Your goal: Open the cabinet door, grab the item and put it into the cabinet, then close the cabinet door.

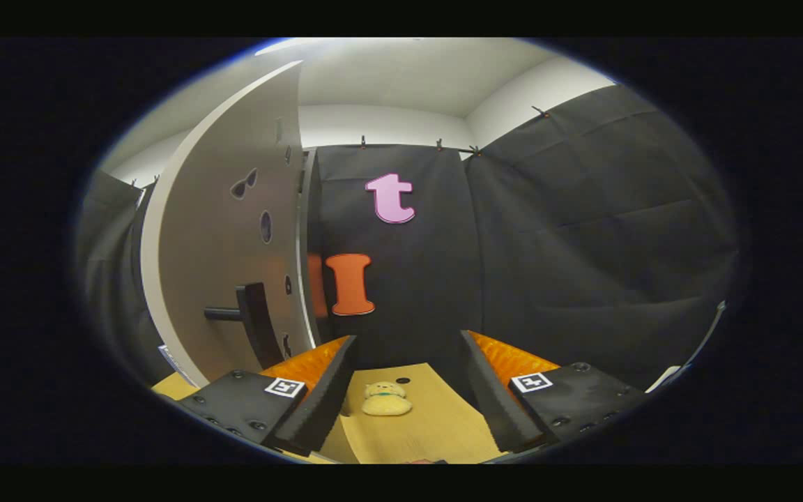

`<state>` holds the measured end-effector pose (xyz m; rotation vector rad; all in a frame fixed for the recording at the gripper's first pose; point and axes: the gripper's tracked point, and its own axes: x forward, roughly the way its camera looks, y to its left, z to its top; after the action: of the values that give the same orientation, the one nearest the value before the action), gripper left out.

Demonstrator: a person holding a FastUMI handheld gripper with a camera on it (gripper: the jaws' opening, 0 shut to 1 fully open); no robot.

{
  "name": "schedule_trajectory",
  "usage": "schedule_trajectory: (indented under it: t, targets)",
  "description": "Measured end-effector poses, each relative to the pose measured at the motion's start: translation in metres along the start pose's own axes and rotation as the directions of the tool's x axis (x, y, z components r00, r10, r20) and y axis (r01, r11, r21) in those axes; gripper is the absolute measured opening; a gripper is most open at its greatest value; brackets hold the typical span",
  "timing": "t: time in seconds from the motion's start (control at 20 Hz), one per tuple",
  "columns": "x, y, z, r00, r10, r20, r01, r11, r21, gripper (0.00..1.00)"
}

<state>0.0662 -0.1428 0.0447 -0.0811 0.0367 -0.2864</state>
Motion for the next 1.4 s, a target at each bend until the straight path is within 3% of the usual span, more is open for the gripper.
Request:
schedule_trajectory:
  t: [0.3, 0.9, 1.1, 1.4]
  targets:
    - [-0.009, 0.011, 0.003, 0.997, -0.065, 0.035, 0.067, 0.996, -0.059, 0.92]
    - [-0.034, 0.073, -0.001, 0.99, -0.132, 0.046, 0.135, 0.989, -0.065, 0.91]
    - [-0.038, 0.11, -0.003, 0.993, -0.107, 0.048, 0.11, 0.992, -0.062, 0.91]
    - [-0.034, 0.174, -0.012, 0.999, -0.003, 0.033, 0.004, 0.999, -0.054, 0.92]
